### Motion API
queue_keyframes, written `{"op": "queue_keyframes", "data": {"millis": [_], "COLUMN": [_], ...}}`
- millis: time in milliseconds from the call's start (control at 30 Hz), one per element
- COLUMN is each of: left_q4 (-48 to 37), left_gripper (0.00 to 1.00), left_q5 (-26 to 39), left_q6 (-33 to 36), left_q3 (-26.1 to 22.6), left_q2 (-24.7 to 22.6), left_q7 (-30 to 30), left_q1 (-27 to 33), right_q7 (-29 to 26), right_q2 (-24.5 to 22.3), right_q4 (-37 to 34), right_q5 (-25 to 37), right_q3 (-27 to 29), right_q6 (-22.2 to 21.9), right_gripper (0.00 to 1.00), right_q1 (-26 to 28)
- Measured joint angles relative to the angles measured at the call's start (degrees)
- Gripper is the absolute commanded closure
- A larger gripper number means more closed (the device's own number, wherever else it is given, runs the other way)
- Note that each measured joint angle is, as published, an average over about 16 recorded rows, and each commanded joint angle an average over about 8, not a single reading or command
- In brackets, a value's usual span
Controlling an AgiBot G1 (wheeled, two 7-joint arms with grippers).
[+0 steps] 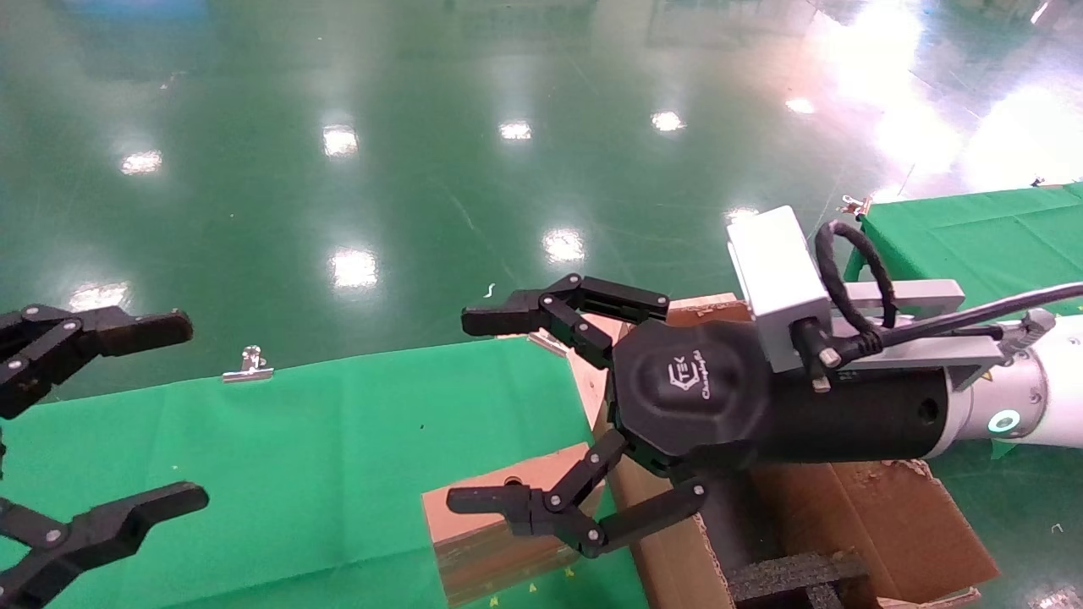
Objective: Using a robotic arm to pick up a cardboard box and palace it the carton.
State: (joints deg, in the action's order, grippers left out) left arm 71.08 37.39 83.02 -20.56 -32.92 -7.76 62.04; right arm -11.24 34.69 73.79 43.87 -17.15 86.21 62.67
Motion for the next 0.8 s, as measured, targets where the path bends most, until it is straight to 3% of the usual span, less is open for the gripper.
{"op": "queue_keyframes", "data": {"millis": [367,800], "left_q4": [0.0,0.0], "left_gripper": [1.0,1.0], "left_q5": [0.0,0.0], "left_q6": [0.0,0.0], "left_q3": [0.0,0.0], "left_q2": [0.0,0.0], "left_q7": [0.0,0.0], "left_q1": [0.0,0.0], "right_q7": [-1.0,-0.4], "right_q2": [1.9,10.1], "right_q4": [0.1,-2.8], "right_q5": [13.7,34.5], "right_q3": [-6.8,-17.4], "right_q6": [2.2,2.1], "right_gripper": [0.0,0.0], "right_q1": [7.1,16.2]}}
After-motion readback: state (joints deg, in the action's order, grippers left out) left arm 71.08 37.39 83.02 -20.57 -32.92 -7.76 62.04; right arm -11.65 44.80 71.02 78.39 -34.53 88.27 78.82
